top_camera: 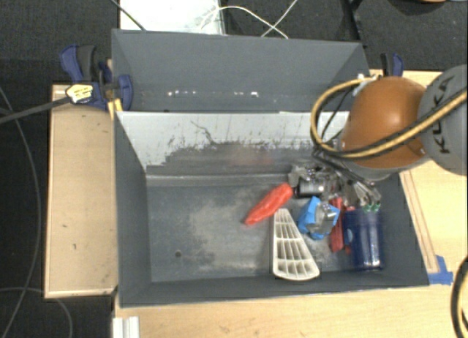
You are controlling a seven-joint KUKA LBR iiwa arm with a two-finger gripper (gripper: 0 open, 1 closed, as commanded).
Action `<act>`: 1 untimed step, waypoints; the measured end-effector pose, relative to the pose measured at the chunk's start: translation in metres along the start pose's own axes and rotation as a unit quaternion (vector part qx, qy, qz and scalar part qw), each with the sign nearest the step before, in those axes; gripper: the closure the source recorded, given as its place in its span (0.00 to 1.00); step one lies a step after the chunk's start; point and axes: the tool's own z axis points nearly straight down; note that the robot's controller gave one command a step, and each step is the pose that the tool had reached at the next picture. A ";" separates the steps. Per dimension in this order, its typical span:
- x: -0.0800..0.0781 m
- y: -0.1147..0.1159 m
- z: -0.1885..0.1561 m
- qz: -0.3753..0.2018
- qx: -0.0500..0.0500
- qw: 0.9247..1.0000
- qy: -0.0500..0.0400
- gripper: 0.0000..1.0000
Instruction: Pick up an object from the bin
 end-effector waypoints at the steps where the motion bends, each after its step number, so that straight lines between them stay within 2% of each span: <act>1: 0.026 -0.032 0.083 0.149 0.001 0.989 0.019 0.00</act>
Offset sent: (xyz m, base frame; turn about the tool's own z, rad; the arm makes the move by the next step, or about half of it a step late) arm -0.0020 -0.0270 -0.0514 -0.4378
